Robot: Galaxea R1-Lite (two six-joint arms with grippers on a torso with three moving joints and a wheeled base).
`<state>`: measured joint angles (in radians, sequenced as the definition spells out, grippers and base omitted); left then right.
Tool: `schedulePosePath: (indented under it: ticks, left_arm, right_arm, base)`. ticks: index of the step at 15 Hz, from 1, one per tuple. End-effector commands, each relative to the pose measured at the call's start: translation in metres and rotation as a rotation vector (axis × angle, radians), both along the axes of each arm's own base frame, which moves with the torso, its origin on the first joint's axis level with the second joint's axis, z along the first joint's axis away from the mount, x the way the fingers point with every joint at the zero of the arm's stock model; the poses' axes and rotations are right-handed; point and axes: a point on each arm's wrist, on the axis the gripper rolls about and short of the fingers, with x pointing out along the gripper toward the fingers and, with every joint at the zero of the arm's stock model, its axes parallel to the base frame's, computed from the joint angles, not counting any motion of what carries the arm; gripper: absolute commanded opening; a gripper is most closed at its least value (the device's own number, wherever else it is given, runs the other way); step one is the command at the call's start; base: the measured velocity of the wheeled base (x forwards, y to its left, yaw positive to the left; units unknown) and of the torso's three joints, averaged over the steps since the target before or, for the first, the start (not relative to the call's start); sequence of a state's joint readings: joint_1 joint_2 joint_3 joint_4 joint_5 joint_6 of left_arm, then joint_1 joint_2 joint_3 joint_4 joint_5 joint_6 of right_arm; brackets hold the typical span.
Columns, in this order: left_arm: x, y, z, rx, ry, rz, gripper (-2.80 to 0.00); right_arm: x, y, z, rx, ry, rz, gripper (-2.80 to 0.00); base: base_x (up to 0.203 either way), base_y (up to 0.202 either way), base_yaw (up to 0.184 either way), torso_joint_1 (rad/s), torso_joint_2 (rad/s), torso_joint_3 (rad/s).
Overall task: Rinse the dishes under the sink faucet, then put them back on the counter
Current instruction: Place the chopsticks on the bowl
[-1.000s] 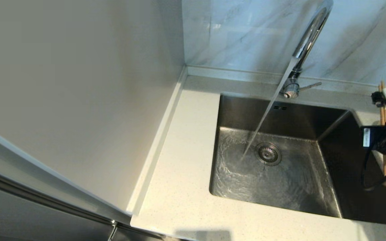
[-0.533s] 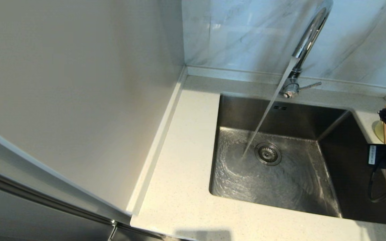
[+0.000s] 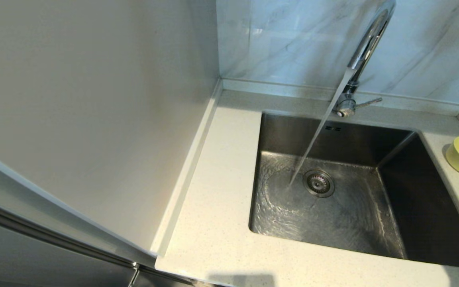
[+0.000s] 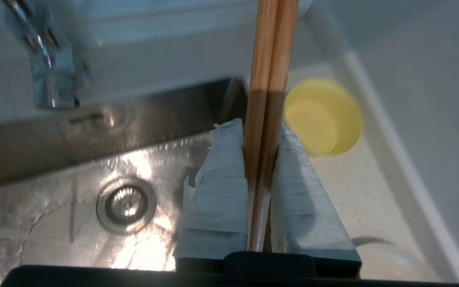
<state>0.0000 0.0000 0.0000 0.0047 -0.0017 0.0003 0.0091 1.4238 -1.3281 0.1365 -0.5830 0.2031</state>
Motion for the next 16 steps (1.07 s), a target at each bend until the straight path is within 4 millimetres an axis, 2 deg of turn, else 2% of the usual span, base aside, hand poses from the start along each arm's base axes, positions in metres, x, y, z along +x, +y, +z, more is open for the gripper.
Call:
schedulePosePath:
  ticks: [1, 2, 4, 5, 6, 7, 8, 9, 11, 12, 13, 15, 16]
  left_arm:
    - [0.000, 0.000, 0.000, 0.000, 0.000, 0.000, -2.80]
    - [0.000, 0.000, 0.000, 0.000, 0.000, 0.000, -2.80]
    - [0.000, 0.000, 0.000, 0.000, 0.000, 0.000, -2.80]
    - [0.000, 0.000, 0.000, 0.000, 0.000, 0.000, -2.80]
    - [0.000, 0.000, 0.000, 0.000, 0.000, 0.000, -2.80]
    - [0.000, 0.000, 0.000, 0.000, 0.000, 0.000, -2.80]
    - [0.000, 0.000, 0.000, 0.000, 0.000, 0.000, -2.80]
    - [0.000, 0.000, 0.000, 0.000, 0.000, 0.000, -2.80]
    - [0.000, 0.000, 0.000, 0.000, 0.000, 0.000, -2.80]
    - [0.000, 0.000, 0.000, 0.000, 0.000, 0.000, -2.80]
    - [0.000, 0.000, 0.000, 0.000, 0.000, 0.000, -2.80]
    - [0.000, 0.000, 0.000, 0.000, 0.000, 0.000, -2.80]
    - [0.000, 0.000, 0.000, 0.000, 0.000, 0.000, -2.80]
  right_arm:
    - [0.005, 0.004, -0.023, 0.007, 0.044, 0.016, -2.80]
    - [0.008, 0.007, -0.056, 0.013, 0.123, 0.029, -2.80]
    - [-0.006, 0.012, -0.137, 0.018, 0.347, 0.050, -2.80]
    - [-0.017, 0.013, -0.160, 0.017, 0.419, 0.057, -2.80]
    - [-0.027, 0.013, -0.173, 0.013, 0.462, 0.064, -2.80]
    - [-0.032, 0.014, -0.176, 0.005, 0.480, 0.073, -2.80]
    - [-0.034, 0.014, -0.170, -0.009, 0.476, 0.084, -2.80]
    - [-0.032, 0.015, -0.154, -0.028, 0.446, 0.097, -2.80]
    - [-0.025, 0.015, -0.094, -0.068, 0.324, 0.119, -2.80]
    - [-0.029, 0.014, -0.063, -0.084, 0.297, 0.134, -2.80]
    - [-0.038, 0.013, -0.047, -0.096, 0.368, 0.150, -2.80]
    - [-0.057, 0.009, -0.036, -0.087, 0.577, 0.170, -2.80]
    - [-0.060, 0.006, -0.036, -0.080, 0.649, 0.161, -2.80]
  base:
    - [0.000, 0.000, 0.000, 0.000, 0.00, 0.000]
    - [0.000, 0.000, 0.000, 0.000, 0.00, 0.000]
    - [0.000, 0.000, 0.000, 0.000, 0.00, 0.000]
    - [0.000, 0.000, 0.000, 0.000, 0.00, 0.000]
    - [0.000, 0.000, 0.000, 0.000, 0.00, 0.000]
    - [0.000, 0.000, 0.000, 0.000, 0.00, 0.000]
    - [0.000, 0.000, 0.000, 0.000, 0.00, 0.000]
    - [0.000, 0.000, 0.000, 0.000, 0.00, 0.000]
    - [0.000, 0.000, 0.000, 0.000, 0.00, 0.000]
    - [0.000, 0.000, 0.000, 0.000, 0.00, 0.000]
    - [0.000, 0.000, 0.000, 0.000, 0.00, 0.000]
    - [0.000, 0.000, 0.000, 0.000, 0.00, 0.000]
    - [0.000, 0.000, 0.000, 0.000, 0.00, 0.000]
